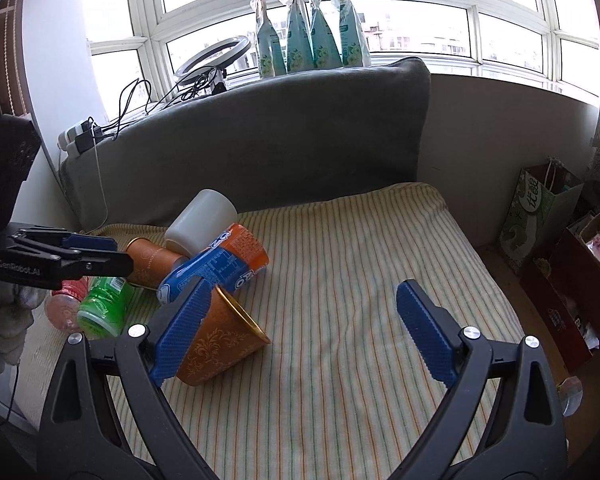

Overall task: Flip cup upright
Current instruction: 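Move the left tool down onto the lying blue-and-orange Arctic Ocean can, then close the left tool fingers around the Arctic Ocean can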

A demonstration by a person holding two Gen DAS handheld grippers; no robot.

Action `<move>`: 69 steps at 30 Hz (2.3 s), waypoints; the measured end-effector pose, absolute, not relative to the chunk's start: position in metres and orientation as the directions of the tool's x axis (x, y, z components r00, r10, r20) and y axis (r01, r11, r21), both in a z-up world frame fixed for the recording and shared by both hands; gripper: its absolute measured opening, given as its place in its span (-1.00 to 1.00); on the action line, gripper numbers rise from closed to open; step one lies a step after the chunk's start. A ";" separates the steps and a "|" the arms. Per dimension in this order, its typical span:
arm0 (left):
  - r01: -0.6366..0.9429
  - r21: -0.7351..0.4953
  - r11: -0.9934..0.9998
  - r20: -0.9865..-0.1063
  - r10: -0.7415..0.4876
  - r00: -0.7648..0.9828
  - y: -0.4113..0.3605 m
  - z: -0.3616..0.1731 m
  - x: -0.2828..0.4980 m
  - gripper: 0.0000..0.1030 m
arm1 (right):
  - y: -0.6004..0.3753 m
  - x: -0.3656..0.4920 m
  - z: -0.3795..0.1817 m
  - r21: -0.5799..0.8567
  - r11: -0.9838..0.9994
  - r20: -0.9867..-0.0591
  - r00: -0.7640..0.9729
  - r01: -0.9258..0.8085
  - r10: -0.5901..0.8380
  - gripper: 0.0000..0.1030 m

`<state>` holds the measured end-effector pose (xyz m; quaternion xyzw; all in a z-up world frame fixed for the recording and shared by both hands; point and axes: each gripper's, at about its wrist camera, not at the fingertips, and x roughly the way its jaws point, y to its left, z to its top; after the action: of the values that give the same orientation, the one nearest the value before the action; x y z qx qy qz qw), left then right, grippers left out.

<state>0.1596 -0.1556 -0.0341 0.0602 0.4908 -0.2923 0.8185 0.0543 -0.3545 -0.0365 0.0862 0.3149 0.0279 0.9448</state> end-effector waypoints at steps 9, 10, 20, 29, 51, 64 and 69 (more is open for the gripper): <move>0.570 -0.228 0.789 -0.902 -0.392 0.181 -0.206 -0.061 0.200 0.20 | -0.387 0.050 -0.047 0.209 0.976 -0.593 0.801 0.056 0.081 0.86; 0.571 -0.223 0.790 -0.909 -0.381 0.172 -0.210 -0.065 0.205 0.20 | -0.390 0.050 -0.049 0.213 0.975 -0.593 0.801 0.062 0.079 0.86; 0.595 -0.110 0.796 -0.958 -0.245 0.151 -0.232 -0.086 0.225 0.20 | -0.412 0.048 -0.062 0.252 0.962 -0.603 0.795 0.107 0.070 0.86; 0.615 -0.065 0.786 -0.976 -0.177 0.124 -0.239 -0.101 0.228 0.17 | -0.416 0.046 -0.066 0.269 0.956 -0.600 0.797 0.120 0.069 0.86; 0.583 -0.068 0.810 -0.966 -0.199 0.164 -0.241 -0.094 0.233 0.06 | -0.418 0.039 -0.067 0.286 0.950 -0.590 0.804 0.124 0.073 0.86; 0.593 -0.050 0.804 -0.985 -0.137 0.103 -0.244 -0.117 0.222 0.17 | -0.432 0.041 -0.071 0.317 0.936 -0.589 0.805 0.156 0.065 0.86; 0.577 -0.045 0.815 -0.974 -0.164 0.156 -0.236 -0.091 0.221 0.16 | -0.425 0.038 -0.069 0.313 0.940 -0.586 0.806 0.139 0.076 0.86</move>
<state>0.2210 -0.2361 -0.0910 0.1722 0.5995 -0.2505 0.7404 0.0380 -0.4252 -0.0691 0.1731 0.3107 -0.0167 0.9345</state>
